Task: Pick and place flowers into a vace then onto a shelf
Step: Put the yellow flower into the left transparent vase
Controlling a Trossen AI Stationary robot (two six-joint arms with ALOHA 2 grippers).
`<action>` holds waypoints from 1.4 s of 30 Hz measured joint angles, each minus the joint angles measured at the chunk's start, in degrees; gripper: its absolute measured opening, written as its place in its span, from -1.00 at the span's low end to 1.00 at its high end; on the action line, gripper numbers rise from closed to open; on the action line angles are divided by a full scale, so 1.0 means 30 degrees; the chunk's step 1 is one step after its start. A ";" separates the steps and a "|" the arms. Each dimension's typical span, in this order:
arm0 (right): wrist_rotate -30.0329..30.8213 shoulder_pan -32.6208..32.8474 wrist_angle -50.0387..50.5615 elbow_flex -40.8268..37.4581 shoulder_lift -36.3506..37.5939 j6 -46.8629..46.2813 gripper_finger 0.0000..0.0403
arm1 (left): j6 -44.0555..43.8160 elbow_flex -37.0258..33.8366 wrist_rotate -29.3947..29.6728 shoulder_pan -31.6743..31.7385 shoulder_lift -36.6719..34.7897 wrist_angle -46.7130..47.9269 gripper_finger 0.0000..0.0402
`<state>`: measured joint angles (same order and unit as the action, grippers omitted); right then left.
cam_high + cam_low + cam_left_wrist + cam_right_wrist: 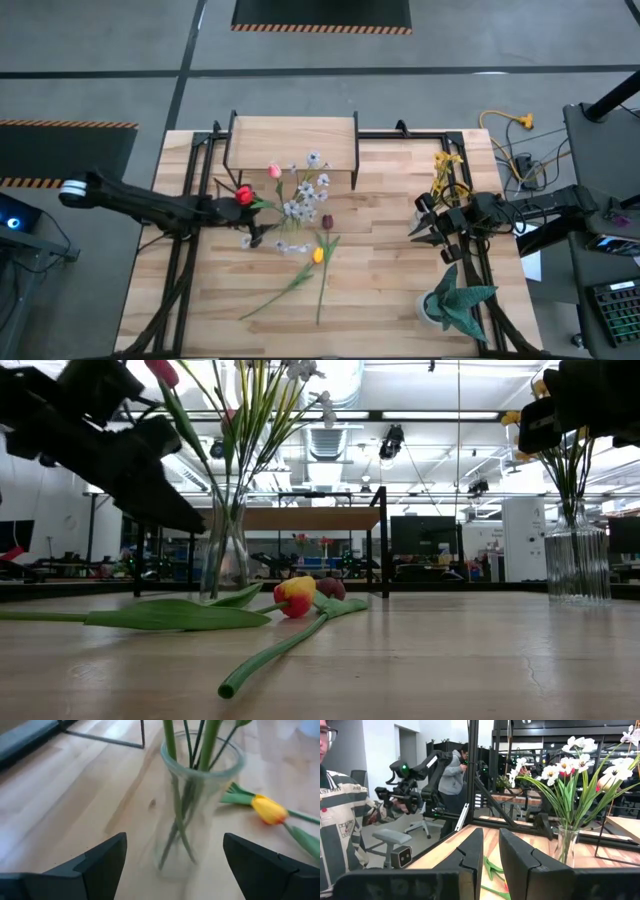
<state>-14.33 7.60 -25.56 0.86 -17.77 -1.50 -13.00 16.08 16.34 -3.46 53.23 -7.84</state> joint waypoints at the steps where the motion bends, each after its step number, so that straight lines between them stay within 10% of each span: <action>1: 0.0000 0.0005 0.0000 0.0000 0.0002 0.0001 -0.74 | -0.0415 0.0000 -0.0323 0.0000 -0.0693 0.0716 0.56; 12: -0.0007 0.0005 -0.0885 0.0000 -0.0012 0.0000 -0.74 | -0.5003 0.0000 -0.3943 -0.0605 -0.5367 0.5861 0.56; 28: -0.0015 0.0005 -0.2135 0.0168 -0.0019 0.0051 -0.54 | -0.8173 0.0596 -0.7451 -0.1434 -0.5013 0.6130 0.56; 42: -0.0036 0.0005 -0.2076 0.0160 -0.0165 0.0008 -0.49 | -1.3082 0.4709 -0.3608 -0.7920 -0.1804 1.2463 0.56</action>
<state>-14.44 7.62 -31.79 1.34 -18.26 -1.47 -52.25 30.20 5.52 -27.22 47.82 29.54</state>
